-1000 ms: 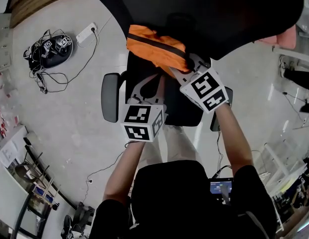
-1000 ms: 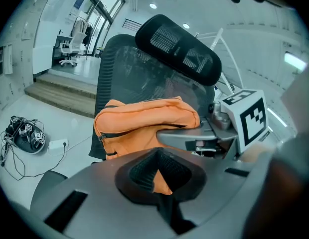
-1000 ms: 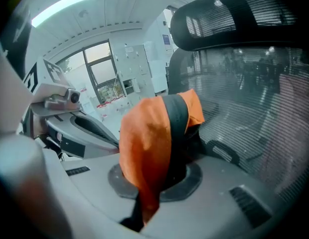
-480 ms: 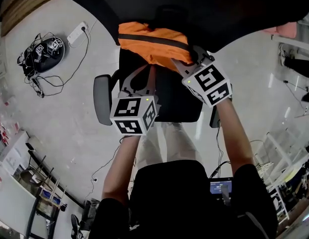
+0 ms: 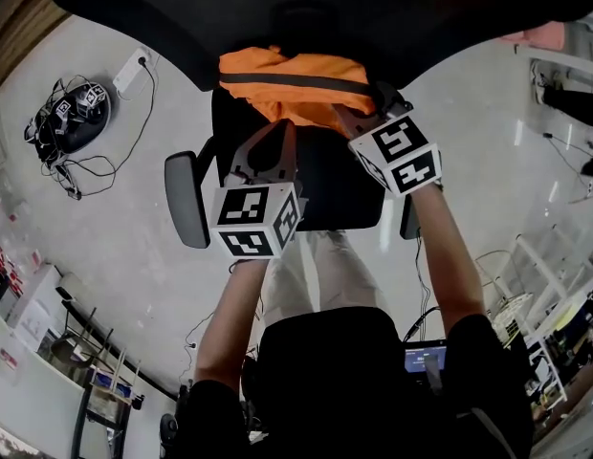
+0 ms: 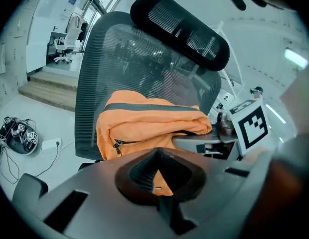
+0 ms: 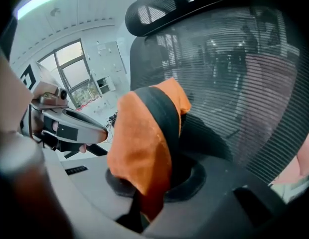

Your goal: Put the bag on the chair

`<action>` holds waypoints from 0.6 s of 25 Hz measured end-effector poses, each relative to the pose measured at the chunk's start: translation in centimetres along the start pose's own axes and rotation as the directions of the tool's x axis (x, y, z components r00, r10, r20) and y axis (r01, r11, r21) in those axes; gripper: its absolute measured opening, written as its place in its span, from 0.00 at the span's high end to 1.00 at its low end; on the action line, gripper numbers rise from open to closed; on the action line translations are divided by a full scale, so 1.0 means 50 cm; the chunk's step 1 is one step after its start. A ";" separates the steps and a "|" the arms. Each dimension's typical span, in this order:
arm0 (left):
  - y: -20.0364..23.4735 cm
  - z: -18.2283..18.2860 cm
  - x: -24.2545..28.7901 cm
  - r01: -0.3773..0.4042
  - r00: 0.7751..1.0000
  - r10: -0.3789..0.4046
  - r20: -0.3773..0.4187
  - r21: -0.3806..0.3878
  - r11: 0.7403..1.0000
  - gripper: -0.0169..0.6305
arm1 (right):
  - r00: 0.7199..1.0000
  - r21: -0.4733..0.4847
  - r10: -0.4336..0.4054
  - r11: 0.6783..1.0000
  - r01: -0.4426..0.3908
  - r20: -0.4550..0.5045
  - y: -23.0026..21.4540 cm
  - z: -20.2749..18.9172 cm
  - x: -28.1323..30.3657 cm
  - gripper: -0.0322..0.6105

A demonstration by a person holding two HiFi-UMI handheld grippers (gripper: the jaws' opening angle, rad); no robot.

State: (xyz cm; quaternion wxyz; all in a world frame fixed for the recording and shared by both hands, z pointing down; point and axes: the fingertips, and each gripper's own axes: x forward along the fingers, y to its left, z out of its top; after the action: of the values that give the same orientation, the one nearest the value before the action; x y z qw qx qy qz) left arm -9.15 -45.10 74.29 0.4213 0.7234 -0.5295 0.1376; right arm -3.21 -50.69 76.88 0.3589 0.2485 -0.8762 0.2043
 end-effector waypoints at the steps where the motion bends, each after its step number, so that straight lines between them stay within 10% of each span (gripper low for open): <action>1: -0.002 -0.003 0.005 0.003 1.000 -0.003 -0.002 -0.002 1.000 0.96 | 1.000 0.010 -0.006 1.000 0.006 0.004 -0.006 -0.003 0.000 0.88; 15: -0.028 -0.025 0.044 0.011 1.000 -0.011 -0.005 0.025 1.000 0.96 | 0.990 0.083 -0.138 0.987 0.137 -0.001 -0.077 -0.059 0.004 0.78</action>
State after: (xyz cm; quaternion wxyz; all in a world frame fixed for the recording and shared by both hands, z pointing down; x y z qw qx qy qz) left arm -6.73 -45.46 75.79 0.4141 0.7312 -0.5227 0.1438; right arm 0.49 -52.23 79.64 0.3593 0.3236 -0.8486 0.2146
